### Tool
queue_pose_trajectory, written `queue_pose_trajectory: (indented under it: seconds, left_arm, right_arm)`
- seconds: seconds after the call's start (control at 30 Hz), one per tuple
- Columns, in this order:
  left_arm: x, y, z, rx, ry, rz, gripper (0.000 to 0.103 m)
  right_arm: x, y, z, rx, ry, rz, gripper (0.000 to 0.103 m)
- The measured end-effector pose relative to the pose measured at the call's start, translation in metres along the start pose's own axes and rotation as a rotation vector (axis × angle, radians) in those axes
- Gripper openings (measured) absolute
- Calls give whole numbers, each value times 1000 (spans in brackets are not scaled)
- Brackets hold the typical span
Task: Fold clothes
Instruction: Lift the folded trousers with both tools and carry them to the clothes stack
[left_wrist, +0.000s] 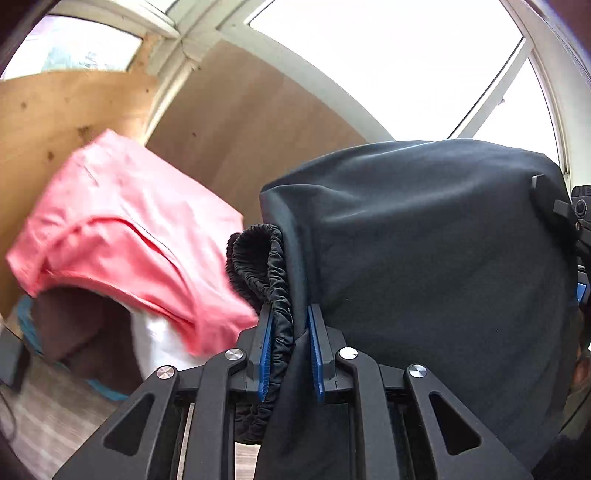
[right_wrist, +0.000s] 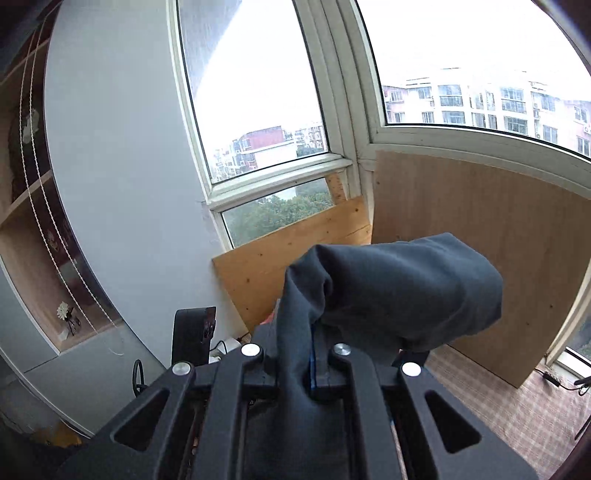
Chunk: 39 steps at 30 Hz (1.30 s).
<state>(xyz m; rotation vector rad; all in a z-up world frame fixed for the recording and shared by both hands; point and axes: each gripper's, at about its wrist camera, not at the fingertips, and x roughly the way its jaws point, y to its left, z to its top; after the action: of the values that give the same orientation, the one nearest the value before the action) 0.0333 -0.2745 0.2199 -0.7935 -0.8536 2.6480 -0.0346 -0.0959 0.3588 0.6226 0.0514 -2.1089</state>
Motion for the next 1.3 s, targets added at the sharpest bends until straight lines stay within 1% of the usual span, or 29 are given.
queue_pose_trajectory:
  seconds: [0.13, 0.2, 0.23, 0.3, 0.33, 0.37, 0.4, 0.43, 0.47, 0.5, 0.53, 0.57, 0.63, 0.67, 0.7, 0.73, 0.77, 0.8, 0.83, 0.87, 0.93, 0.97, 1.0, 1.07, 1.17, 1.2, 1.23, 1.3]
  left_arm:
    - [-54, 32, 55, 46, -84, 111, 16]
    - [-71, 41, 83, 88, -115, 180, 16]
    - [-77, 44, 96, 111, -129, 219, 16]
    - [-77, 51, 120, 151, -145, 275, 16]
    - [-69, 55, 129, 165, -140, 296, 16]
    - [-61, 59, 137, 178, -133, 316, 16]
    - [-47, 67, 141, 196, -116, 334, 16]
    - [-29, 74, 142, 222, -97, 368, 16]
    - [-4, 85, 138, 260, -69, 434, 16]
    - [22, 95, 133, 277, -5, 489, 16]
    - [48, 106, 127, 292, 60, 542, 16]
    - [67, 118, 121, 282, 121, 565, 15]
    - [71, 121, 118, 292, 110, 574, 15]
    - [72, 123, 116, 297, 104, 578, 15]
    - [74, 125, 115, 302, 98, 583, 16]
    - [67, 120, 116, 310, 78, 593, 16]
    - [58, 111, 116, 330, 50, 598, 15]
    - [49, 101, 117, 351, 21, 601, 13]
    - [42, 89, 116, 377, 1, 583, 14]
    - [42, 79, 115, 404, 10, 548, 14]
    - [43, 60, 114, 456, 27, 479, 14]
    - [44, 51, 113, 483, 38, 446, 19]
    - [55, 47, 110, 508, 69, 439, 19]
    - [77, 47, 100, 565, 131, 472, 19]
    - [113, 72, 93, 532, 244, 476, 19]
    - [120, 80, 91, 522, 259, 479, 19]
    - [123, 84, 91, 511, 261, 478, 19]
    - [124, 89, 93, 494, 260, 470, 19]
  right_arm:
    - [42, 33, 35, -37, -52, 46, 8]
    - [61, 36, 48, -34, -73, 55, 8]
    - [70, 32, 50, -26, -77, 38, 8]
    - [87, 24, 53, -9, -86, 4, 8]
    - [97, 14, 50, -4, -79, -28, 8]
    - [106, 5, 47, 2, -71, -60, 8]
    - [116, -10, 39, 25, -53, -89, 8]
    - [127, -24, 30, 49, -35, -118, 8]
    - [142, -43, 17, 70, -13, -137, 8]
    - [164, -62, 1, 93, 56, -142, 11]
    - [188, -82, -17, 146, 184, -138, 14]
    - [212, -102, -35, 200, 314, -134, 14]
    - [221, -134, -65, 333, 394, -68, 14]
    - [209, -144, -70, 378, 349, -13, 14]
    - [196, -154, -75, 421, 302, 41, 20]
    - [183, -163, -77, 461, 262, 78, 30]
    - [171, -172, -78, 495, 217, 122, 35]
    - [162, -180, -78, 514, 176, 152, 45]
    - [158, -188, -77, 526, 160, 142, 50]
    - [160, -196, -74, 539, 156, 129, 50]
    - [174, -212, -71, 588, 176, 146, 50]
    - [182, -220, -70, 612, 186, 155, 50]
    - [195, -228, -68, 639, 223, 158, 50]
    - [209, -242, -75, 728, 285, 141, 50]
    - [226, -257, -84, 849, 291, 216, 49]
    - [227, -259, -83, 870, 270, 209, 43]
    - [226, -255, -80, 850, 249, 189, 30]
    - [214, -235, -58, 700, 193, 135, 18]
